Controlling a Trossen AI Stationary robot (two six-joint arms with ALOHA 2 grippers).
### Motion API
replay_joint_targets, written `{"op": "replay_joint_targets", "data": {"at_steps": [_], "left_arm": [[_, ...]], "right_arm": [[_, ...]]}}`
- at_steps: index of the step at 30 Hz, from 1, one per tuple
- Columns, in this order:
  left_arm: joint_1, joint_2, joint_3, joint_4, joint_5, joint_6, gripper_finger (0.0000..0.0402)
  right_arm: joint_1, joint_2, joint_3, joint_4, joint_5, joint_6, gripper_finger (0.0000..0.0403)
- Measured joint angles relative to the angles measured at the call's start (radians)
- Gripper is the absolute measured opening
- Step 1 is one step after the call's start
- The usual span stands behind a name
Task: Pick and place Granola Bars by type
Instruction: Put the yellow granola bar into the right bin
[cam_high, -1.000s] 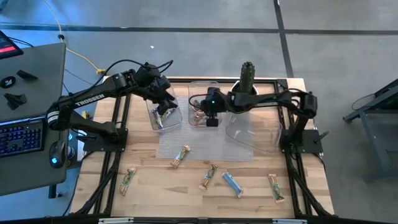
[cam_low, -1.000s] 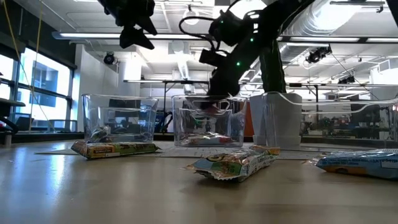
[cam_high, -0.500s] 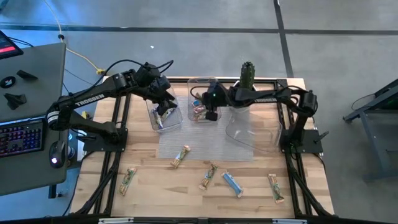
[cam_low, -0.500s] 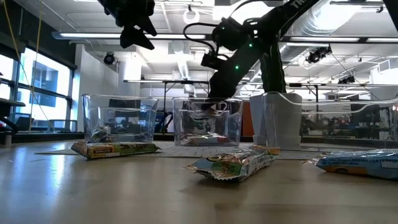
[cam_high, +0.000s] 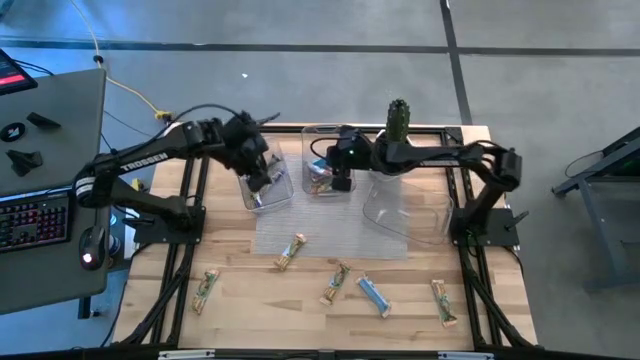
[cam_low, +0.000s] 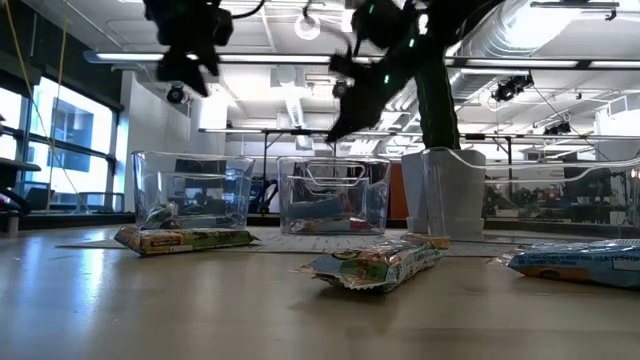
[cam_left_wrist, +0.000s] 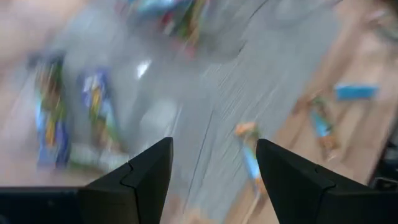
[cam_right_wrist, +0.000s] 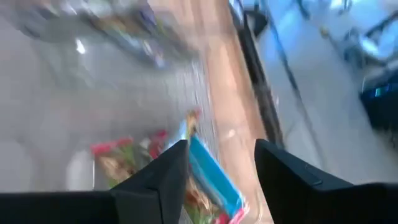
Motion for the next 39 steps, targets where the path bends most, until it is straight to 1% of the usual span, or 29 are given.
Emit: {"op": "replay_joint_targets", "data": {"at_steps": [2, 5, 10, 15, 16, 18, 21, 23, 24, 30, 33, 35, 39], "left_arm": [[-0.079, -0.002, 0.000, -0.080, -0.068, -0.107, 0.0227], [-0.235, -0.008, 0.000, -0.177, -0.124, -0.295, 0.0227], [-0.574, -0.007, 0.000, -0.259, -0.244, -0.714, 0.0227], [-0.887, -0.007, 0.000, -0.382, -0.375, -1.166, 0.0227], [-0.945, -0.007, 0.000, -0.399, -0.397, -1.236, 0.0227], [-1.046, -0.001, -0.003, -0.392, -0.419, -1.327, 0.0227], [-1.168, 0.012, -0.029, -0.328, -0.452, -1.387, 0.0227], [-1.226, 0.024, -0.056, -0.276, -0.458, -1.424, 0.0227], [-1.248, 0.033, -0.071, -0.257, -0.435, -1.437, 0.0227], [-1.311, 0.113, -0.167, -0.226, -0.216, -1.537, 0.0227], [-1.323, 0.157, -0.219, -0.161, -0.130, -1.568, 0.0227], [-1.322, 0.183, -0.250, -0.107, -0.102, -1.589, 0.0227], [-1.320, 0.234, -0.315, 0.001, -0.100, -1.637, 0.0227]], "right_arm": [[0.025, -0.050, 0.000, 0.000, 0.000, -0.005, 0.0166], [0.063, -0.132, 0.000, -0.003, 0.000, 0.021, 0.0161], [0.122, -0.245, 0.000, -0.008, -0.009, 0.063, 0.0155], [0.158, -0.309, 0.000, -0.021, -0.020, 0.063, 0.0154], [0.162, -0.317, 0.000, -0.026, -0.020, 0.063, 0.0154], [0.167, -0.322, 0.000, -0.043, -0.019, 0.063, 0.0153], [0.168, -0.321, 0.000, -0.071, -0.019, 0.063, 0.0154], [0.168, -0.311, 0.000, -0.090, -0.019, 0.063, 0.0153], [0.168, -0.307, 0.000, -0.104, -0.019, 0.063, 0.0153], [0.168, -0.293, 0.000, -0.173, -0.019, 0.064, 0.0154], [0.168, -0.289, 0.000, -0.177, -0.019, 0.065, 0.0154], [0.168, -0.288, 0.000, -0.179, -0.019, 0.065, 0.0154], [0.168, -0.288, 0.000, -0.177, -0.021, 0.073, 0.0154]]}}
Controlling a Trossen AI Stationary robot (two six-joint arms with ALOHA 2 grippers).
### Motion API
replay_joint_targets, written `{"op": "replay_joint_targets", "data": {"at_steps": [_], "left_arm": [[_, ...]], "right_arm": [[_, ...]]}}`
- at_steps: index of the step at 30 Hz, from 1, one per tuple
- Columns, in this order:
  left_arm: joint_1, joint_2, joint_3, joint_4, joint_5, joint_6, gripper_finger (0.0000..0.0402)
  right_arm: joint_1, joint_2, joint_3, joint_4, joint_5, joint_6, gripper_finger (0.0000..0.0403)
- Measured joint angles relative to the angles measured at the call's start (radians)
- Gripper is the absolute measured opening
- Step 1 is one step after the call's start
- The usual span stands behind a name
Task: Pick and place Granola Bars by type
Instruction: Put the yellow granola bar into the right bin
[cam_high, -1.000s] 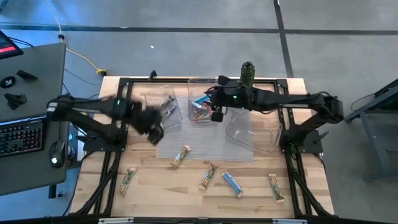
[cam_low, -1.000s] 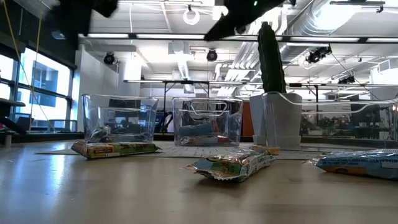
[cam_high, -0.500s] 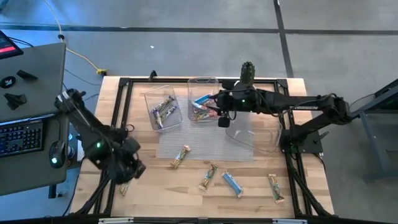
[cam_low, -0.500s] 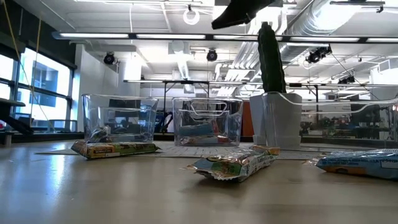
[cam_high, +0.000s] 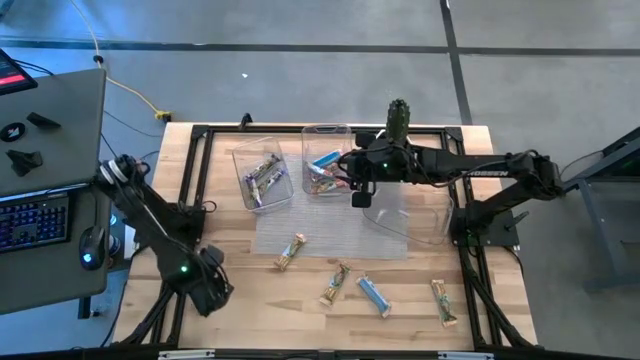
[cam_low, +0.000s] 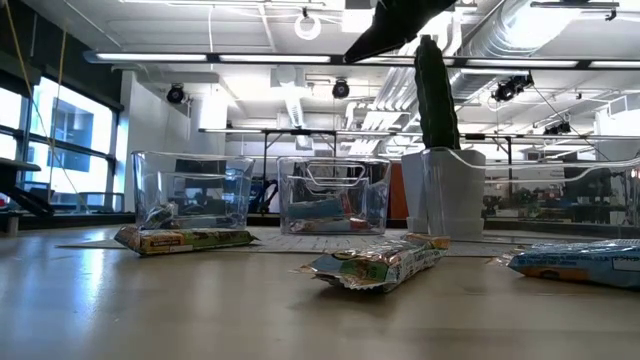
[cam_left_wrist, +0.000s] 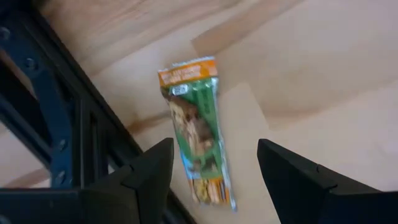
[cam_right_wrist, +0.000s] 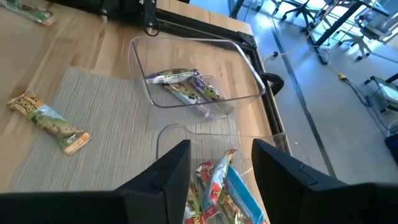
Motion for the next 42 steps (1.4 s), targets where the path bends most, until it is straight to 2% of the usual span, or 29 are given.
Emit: {"op": "replay_joint_targets", "data": {"at_steps": [7, 13, 20, 23, 30, 32, 36, 42], "left_arm": [[0.000, 0.037, -0.128, 0.203, 0.035, -0.053, 0.0227], [0.000, 0.032, -0.212, 0.303, 0.026, -0.053, 0.0227], [-0.001, 0.033, -0.215, 0.326, -0.019, -0.008, 0.0224], [-0.001, 0.034, -0.215, 0.328, -0.017, 0.004, 0.0203], [0.000, 0.020, -0.214, 0.340, -0.040, 0.059, 0.0117], [0.000, 0.005, -0.212, 0.350, -0.075, 0.060, 0.0098], [0.002, -0.041, -0.160, 0.357, -0.253, 0.088, 0.0072], [0.076, -0.104, -0.049, 0.353, -0.509, 0.229, 0.0063]], "right_arm": [[0.000, 0.000, 0.000, 0.000, -0.001, 0.018, 0.0154], [0.000, 0.000, 0.000, 0.000, -0.001, 0.018, 0.0154], [0.000, 0.000, 0.000, 0.001, -0.002, 0.029, 0.0154], [0.000, 0.000, 0.000, 0.001, -0.002, 0.054, 0.0154], [0.000, 0.000, 0.000, 0.000, -0.049, 0.063, 0.0153], [0.004, 0.000, 0.000, 0.000, -0.090, 0.064, 0.0153], [0.034, -0.010, 0.000, -0.008, -0.111, 0.098, 0.0153], [0.106, -0.085, 0.000, -0.155, -0.163, 0.201, 0.0153]]}}
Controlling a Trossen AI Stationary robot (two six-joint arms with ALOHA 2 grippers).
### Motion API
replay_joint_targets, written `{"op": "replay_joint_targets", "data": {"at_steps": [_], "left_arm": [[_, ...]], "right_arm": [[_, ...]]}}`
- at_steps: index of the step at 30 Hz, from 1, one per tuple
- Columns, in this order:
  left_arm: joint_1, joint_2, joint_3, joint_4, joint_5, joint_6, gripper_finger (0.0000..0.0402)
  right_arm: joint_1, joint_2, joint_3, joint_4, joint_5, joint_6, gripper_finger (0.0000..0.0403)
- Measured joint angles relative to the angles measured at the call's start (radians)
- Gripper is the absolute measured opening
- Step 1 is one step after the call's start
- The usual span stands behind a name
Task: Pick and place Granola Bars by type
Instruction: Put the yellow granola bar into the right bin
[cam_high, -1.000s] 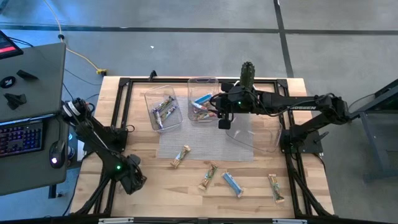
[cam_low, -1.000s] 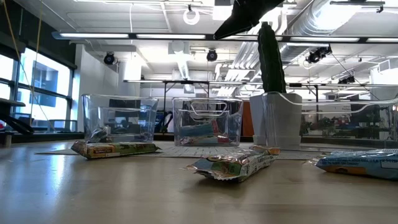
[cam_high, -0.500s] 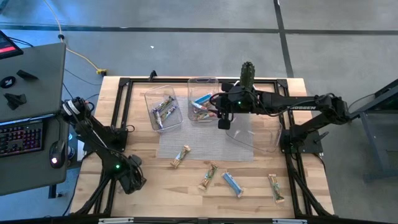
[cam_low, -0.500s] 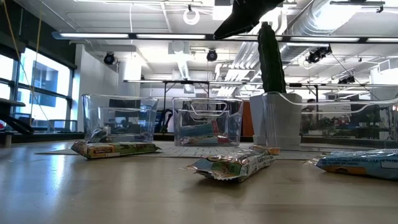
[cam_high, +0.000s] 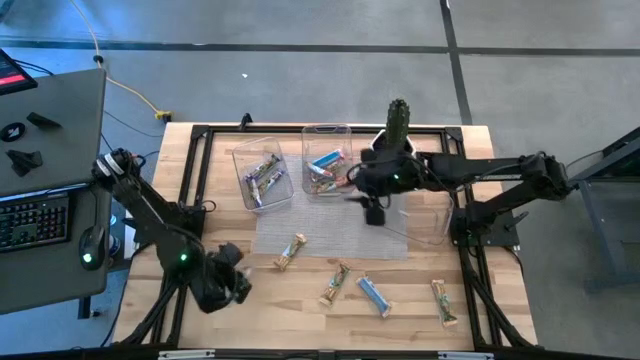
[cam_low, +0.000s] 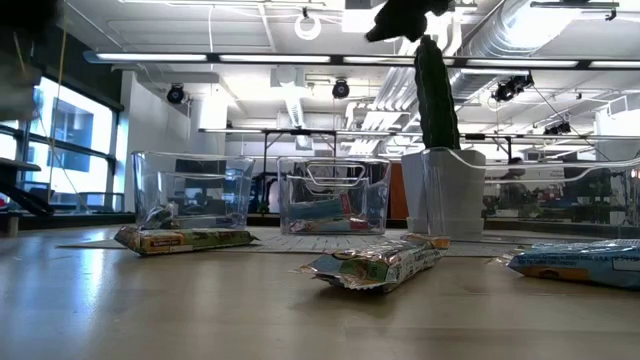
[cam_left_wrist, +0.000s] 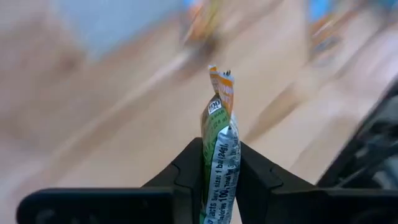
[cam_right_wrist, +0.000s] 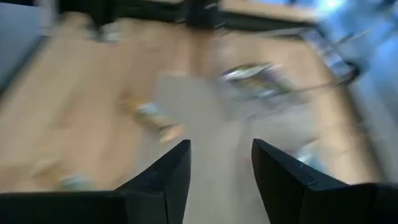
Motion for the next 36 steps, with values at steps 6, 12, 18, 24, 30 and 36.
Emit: {"op": "replay_joint_targets", "data": {"at_steps": [6, 12, 18, 24, 30, 36], "left_arm": [[0.233, -0.006, 0.144, 0.080, -0.131, 0.523, 0.0063], [0.511, -0.003, 0.195, 0.513, -0.106, 1.204, 0.0063], [0.746, 0.056, 0.196, 0.733, -0.002, 1.325, 0.0062], [0.901, 0.220, 0.195, 0.915, 0.263, 1.280, 0.0062], [0.924, 0.457, 0.237, 1.430, 0.521, 1.523, 0.0062], [0.926, 0.707, 0.457, 1.452, 0.501, 1.630, 0.0062]], "right_arm": [[0.107, -0.077, 0.000, -0.242, -0.176, 0.240, 0.0153], [0.250, -0.090, 0.000, -0.489, -0.066, 0.493, 0.0153], [0.435, -0.090, 0.000, -0.652, 0.022, 0.750, 0.0153], [0.640, -0.090, 0.000, -0.664, 0.127, 0.844, 0.0153], [0.782, -0.090, 0.000, -0.663, 0.293, 0.907, 0.0153], [0.850, -0.090, 0.000, -0.662, 0.402, 1.006, 0.0153]]}}
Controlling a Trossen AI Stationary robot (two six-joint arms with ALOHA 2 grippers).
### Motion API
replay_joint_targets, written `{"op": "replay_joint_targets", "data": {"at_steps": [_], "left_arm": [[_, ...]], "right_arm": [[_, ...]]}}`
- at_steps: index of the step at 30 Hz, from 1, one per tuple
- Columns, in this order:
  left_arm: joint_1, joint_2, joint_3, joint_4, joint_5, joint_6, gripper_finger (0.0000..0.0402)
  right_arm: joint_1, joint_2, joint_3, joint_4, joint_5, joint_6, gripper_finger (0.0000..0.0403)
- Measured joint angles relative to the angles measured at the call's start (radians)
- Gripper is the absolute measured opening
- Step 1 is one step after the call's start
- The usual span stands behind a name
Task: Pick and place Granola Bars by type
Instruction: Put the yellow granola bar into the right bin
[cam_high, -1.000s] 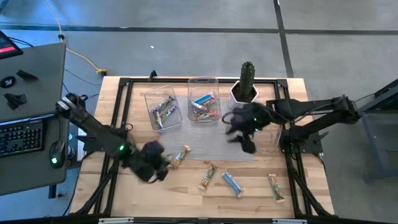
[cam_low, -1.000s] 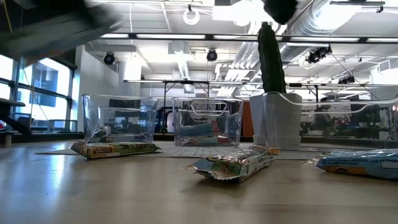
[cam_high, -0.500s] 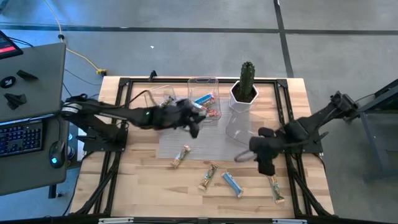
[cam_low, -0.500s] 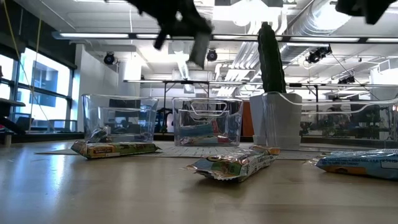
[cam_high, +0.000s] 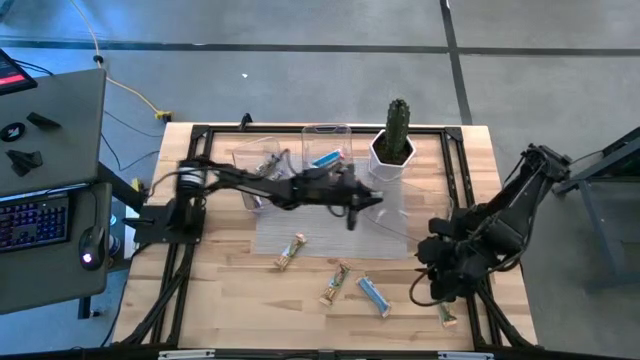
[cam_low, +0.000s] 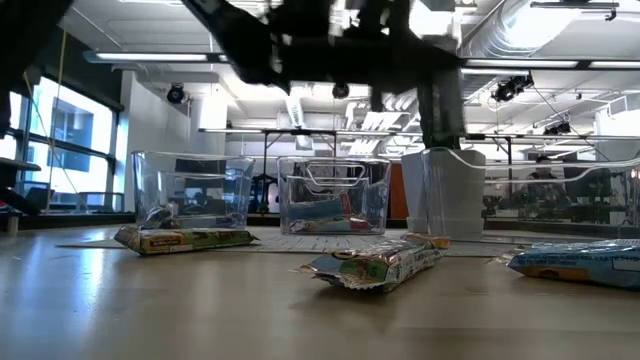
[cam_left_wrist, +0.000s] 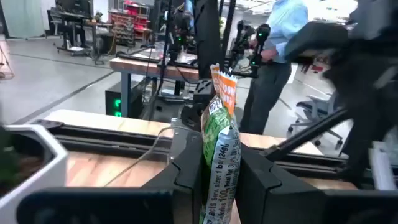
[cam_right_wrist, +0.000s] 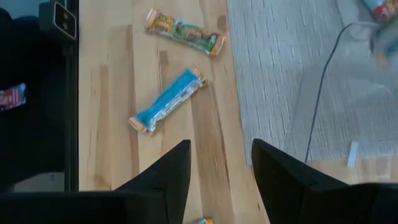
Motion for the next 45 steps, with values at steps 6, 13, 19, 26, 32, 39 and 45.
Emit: {"op": "replay_joint_targets", "data": {"at_steps": [6, 13, 19, 26, 32, 39, 45], "left_arm": [[-0.001, 0.146, 0.213, -0.168, -0.094, 0.001, 0.0062], [0.000, 0.174, 0.294, -0.400, -0.235, 0.059, 0.0062], [-0.001, 0.174, 0.294, -0.433, -0.242, 0.053, 0.0062], [0.000, 0.174, 0.294, -0.475, -0.227, 0.052, 0.0062], [0.000, 0.174, 0.294, -0.489, -0.159, 0.059, 0.0062], [-0.001, 0.174, 0.294, -0.544, -0.134, 0.114, 0.0086], [-0.001, 0.174, 0.294, -0.543, -0.149, 0.116, 0.0149]], "right_arm": [[0.030, 0.000, 0.000, 0.007, 0.051, 0.017, 0.0153], [0.033, 0.000, 0.000, 0.020, 0.060, 0.035, 0.0153], [0.032, 0.000, 0.000, 0.020, 0.080, 0.010, 0.0153], [0.032, 0.000, 0.000, 0.021, 0.101, 0.013, 0.0153], [0.032, 0.000, 0.000, 0.021, 0.127, 0.014, 0.0153], [0.032, 0.000, 0.000, 0.022, 0.130, 0.014, 0.0153], [0.032, 0.000, 0.000, 0.022, 0.136, 0.014, 0.0153]]}}
